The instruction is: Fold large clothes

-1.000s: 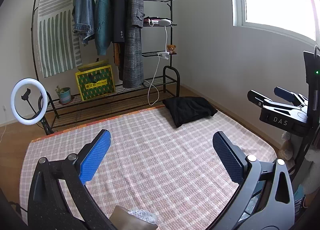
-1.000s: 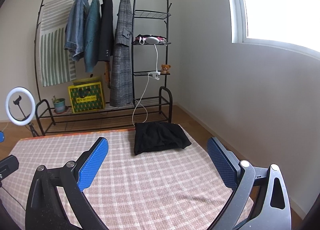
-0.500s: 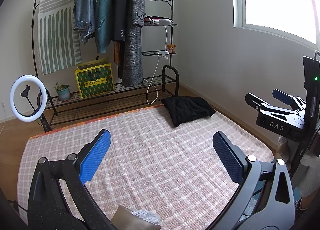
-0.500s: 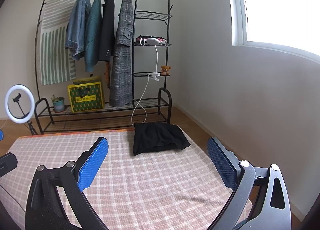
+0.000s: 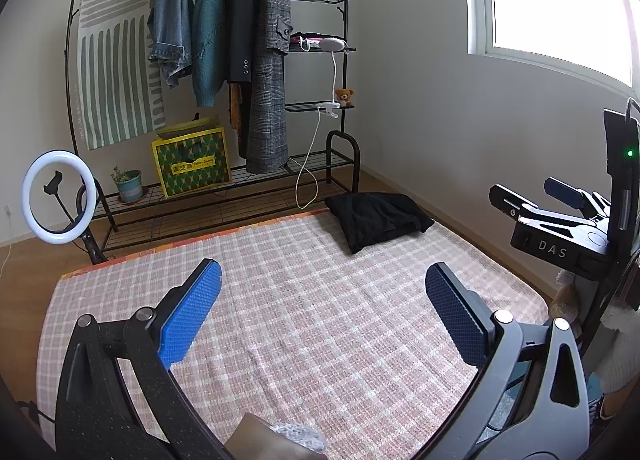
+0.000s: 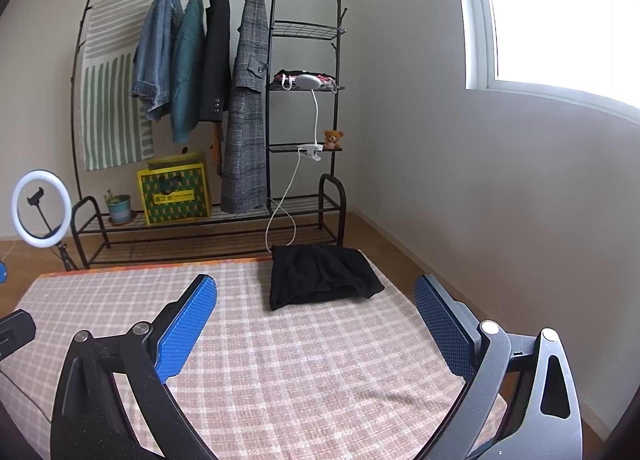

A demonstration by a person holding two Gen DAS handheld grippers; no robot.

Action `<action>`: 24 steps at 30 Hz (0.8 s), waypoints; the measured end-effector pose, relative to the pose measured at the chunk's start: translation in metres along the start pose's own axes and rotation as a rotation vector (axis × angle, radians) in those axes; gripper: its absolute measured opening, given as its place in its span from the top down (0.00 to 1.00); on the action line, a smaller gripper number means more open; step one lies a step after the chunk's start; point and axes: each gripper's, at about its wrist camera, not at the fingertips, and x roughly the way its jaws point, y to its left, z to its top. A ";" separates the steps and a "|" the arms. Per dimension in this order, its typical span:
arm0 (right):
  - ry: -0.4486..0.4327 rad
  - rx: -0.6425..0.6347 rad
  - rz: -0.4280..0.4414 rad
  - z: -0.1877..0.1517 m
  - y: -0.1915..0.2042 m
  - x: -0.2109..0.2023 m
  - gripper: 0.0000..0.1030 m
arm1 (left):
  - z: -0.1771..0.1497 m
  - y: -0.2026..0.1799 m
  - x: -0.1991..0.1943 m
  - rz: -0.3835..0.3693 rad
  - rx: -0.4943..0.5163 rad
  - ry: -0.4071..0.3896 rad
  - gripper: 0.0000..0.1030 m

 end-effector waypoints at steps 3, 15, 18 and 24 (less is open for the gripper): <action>0.000 -0.001 0.003 0.000 0.002 0.001 0.04 | 0.000 0.001 -0.001 0.001 0.000 -0.002 0.00; 0.001 -0.001 0.005 -0.002 0.003 0.002 0.04 | 0.003 0.001 -0.003 0.002 0.000 0.004 0.00; 0.001 -0.001 0.006 -0.002 0.003 0.002 0.04 | 0.003 0.001 -0.003 0.003 -0.001 0.003 0.00; 0.005 0.002 0.003 -0.004 0.003 0.002 0.04 | 0.004 0.000 -0.003 0.000 -0.001 0.007 0.00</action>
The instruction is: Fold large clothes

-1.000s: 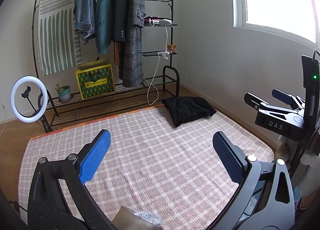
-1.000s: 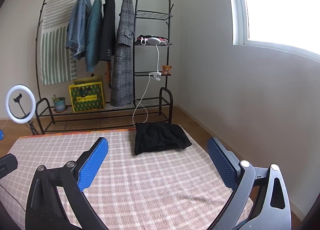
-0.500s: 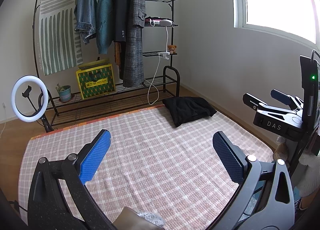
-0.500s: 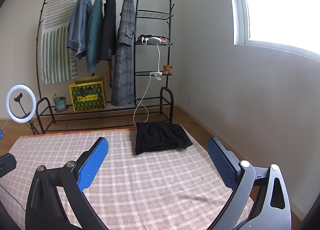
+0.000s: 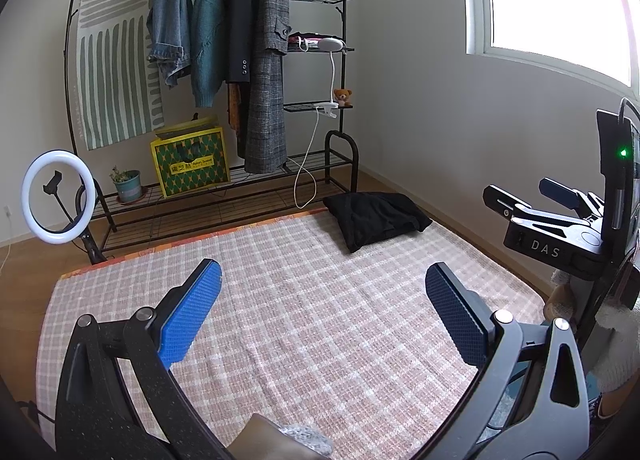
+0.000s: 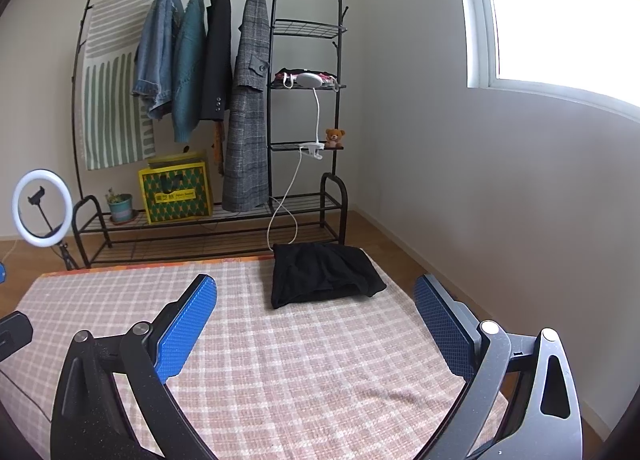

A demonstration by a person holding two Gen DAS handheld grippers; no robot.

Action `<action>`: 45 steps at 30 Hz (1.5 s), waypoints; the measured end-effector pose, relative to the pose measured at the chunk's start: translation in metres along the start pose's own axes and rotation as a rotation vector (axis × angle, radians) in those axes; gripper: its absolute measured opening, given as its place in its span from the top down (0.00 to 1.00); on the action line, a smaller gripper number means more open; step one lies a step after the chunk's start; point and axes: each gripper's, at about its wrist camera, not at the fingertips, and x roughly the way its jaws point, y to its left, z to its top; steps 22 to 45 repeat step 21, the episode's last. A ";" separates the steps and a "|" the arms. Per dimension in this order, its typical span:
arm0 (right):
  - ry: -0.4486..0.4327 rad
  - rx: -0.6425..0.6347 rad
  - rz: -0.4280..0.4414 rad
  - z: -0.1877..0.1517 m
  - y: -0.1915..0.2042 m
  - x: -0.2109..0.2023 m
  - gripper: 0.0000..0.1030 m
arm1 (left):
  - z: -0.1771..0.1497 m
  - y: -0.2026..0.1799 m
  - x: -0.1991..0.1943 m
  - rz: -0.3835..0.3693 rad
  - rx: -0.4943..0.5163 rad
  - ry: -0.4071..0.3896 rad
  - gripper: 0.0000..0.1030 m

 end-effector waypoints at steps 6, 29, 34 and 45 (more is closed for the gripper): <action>0.001 -0.001 -0.001 0.000 0.000 0.000 0.04 | 0.000 -0.001 0.000 0.002 0.000 -0.001 0.00; 0.011 -0.004 0.002 -0.004 0.000 0.000 0.04 | -0.003 -0.001 -0.006 0.010 0.023 -0.033 0.00; 0.011 -0.004 0.002 -0.004 0.000 0.000 0.04 | -0.003 -0.001 -0.006 0.010 0.023 -0.033 0.00; 0.011 -0.004 0.002 -0.004 0.000 0.000 0.04 | -0.003 -0.001 -0.006 0.010 0.023 -0.033 0.00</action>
